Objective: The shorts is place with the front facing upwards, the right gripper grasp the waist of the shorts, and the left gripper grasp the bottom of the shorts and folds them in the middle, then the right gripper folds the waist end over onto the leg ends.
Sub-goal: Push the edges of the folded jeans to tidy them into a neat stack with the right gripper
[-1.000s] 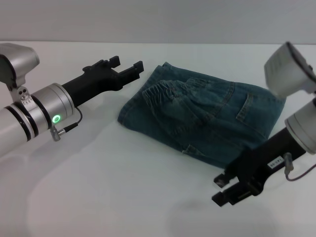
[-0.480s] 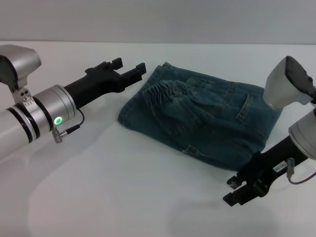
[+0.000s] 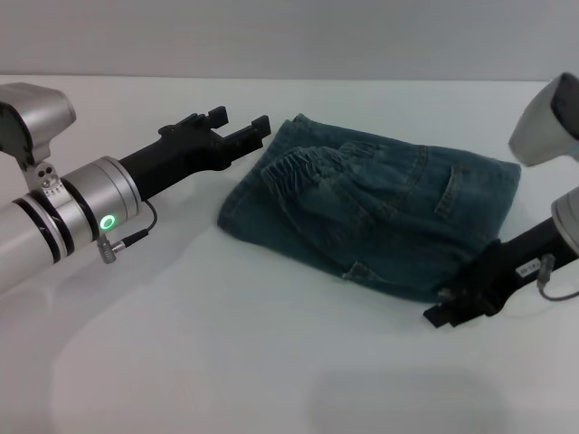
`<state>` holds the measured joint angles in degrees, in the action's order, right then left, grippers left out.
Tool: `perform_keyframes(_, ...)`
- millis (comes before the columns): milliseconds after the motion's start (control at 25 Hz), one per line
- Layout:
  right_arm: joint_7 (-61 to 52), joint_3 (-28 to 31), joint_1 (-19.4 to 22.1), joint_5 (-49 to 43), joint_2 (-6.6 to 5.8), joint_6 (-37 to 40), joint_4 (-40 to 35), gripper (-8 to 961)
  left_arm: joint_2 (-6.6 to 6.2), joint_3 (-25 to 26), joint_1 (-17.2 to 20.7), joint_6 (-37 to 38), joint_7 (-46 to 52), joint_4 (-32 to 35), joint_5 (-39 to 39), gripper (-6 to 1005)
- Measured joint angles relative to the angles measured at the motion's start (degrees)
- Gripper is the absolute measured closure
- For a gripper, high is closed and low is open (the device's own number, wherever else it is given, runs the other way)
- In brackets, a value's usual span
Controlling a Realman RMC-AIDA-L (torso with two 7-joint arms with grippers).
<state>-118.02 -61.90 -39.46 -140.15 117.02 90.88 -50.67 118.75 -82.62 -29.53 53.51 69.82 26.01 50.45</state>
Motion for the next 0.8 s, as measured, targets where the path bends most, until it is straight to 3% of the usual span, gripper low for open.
perform_keyframes(520, -0.07, 5.86, 1.28, -2.00, -1.09, -5.51, -0.26, 483, -0.05, 0.00, -0.24, 0.11, 0.06, 0.00, 0.00, 186)
perform_keyframes(800, 1.15, 6.43, 2.49, 0.08, -1.02, -0.87, -3.00, 483, -0.18, 0.45, -0.34, 0.31, 0.06, 0.02, -0.09, 186)
